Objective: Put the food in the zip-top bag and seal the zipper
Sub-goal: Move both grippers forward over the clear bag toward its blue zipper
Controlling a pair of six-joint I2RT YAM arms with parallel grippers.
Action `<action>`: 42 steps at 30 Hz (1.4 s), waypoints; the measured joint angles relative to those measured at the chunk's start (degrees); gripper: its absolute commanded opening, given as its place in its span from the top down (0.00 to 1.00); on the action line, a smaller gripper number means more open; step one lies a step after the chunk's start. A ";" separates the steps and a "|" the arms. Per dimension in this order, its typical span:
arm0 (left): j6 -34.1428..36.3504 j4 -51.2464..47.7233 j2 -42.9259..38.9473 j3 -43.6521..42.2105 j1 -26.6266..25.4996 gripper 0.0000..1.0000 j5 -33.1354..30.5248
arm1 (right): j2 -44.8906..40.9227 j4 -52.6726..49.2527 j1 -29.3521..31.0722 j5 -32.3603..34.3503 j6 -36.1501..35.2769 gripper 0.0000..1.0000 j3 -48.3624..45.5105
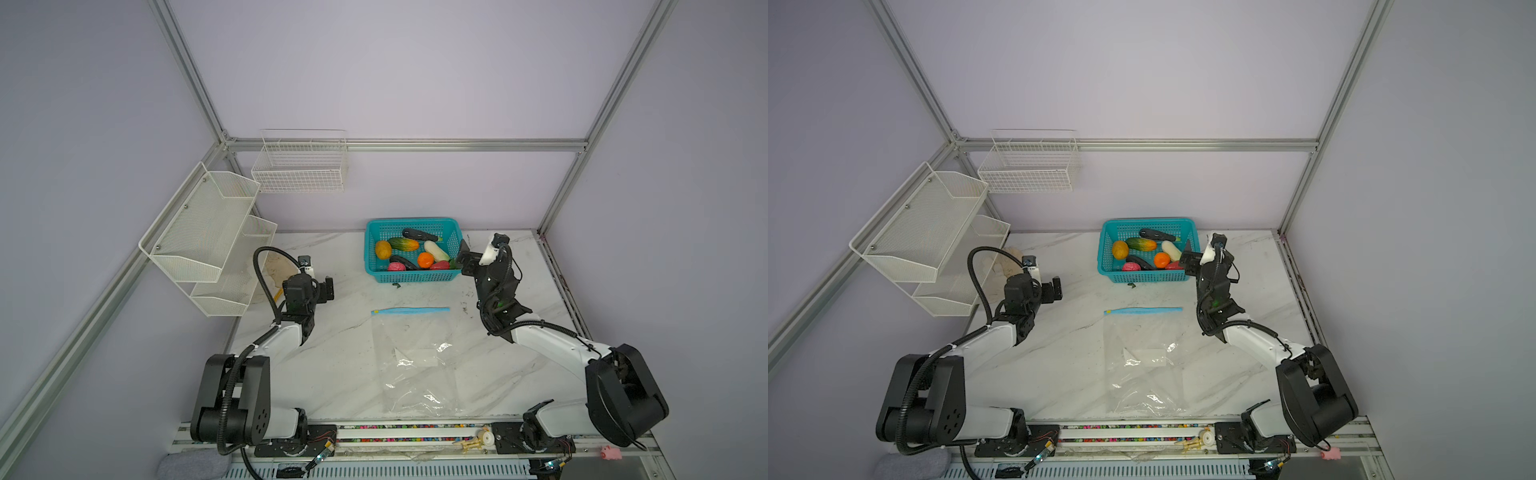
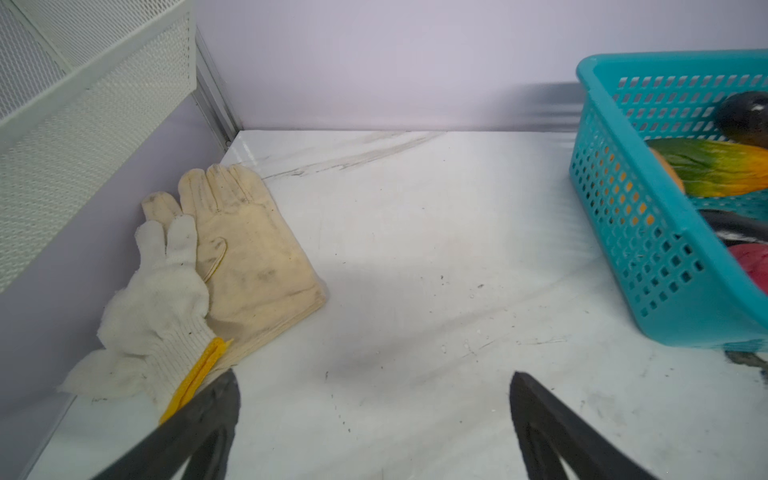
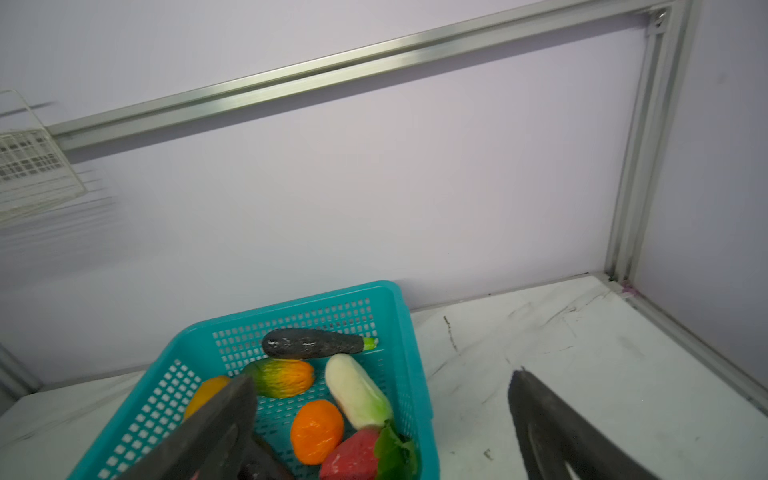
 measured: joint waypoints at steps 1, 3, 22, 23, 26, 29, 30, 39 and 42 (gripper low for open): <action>-1.53 -2.54 -0.26 1.22 -0.92 0.00 -0.33 | -0.42 -2.84 0.44 -1.33 2.05 0.02 0.17; -4.37 -6.99 -0.31 3.23 -2.56 0.00 -0.83 | -0.26 -8.35 1.11 -3.87 5.46 0.03 0.31; -27.91 -24.76 -6.08 2.40 -11.21 0.12 23.45 | -0.22 -40.44 6.69 -22.01 14.01 0.03 -3.52; -28.50 -24.87 -6.62 1.66 -11.61 0.13 24.74 | -0.70 -40.87 6.71 -23.39 13.99 0.03 -3.80; -30.93 -25.31 -8.81 -1.57 -13.25 0.13 28.94 | -1.44 -42.32 6.71 -26.84 13.97 0.03 -3.98; -32.92 -25.77 -10.75 -4.44 -14.88 0.13 31.71 | -1.51 -44.04 6.71 -29.40 14.01 0.03 -4.04; -33.62 -25.90 -11.21 -5.16 -15.50 0.13 32.54 | -1.51 -44.98 6.71 -30.05 14.01 0.03 -4.09; -36.74 -26.12 -10.58 -8.24 -21.73 0.15 36.50 | -1.46 -53.18 6.75 -31.34 14.12 0.03 -4.09; -36.72 -25.35 -8.50 -8.24 -23.52 0.15 37.00 | -0.81 -54.62 6.95 -32.11 14.27 0.03 -4.09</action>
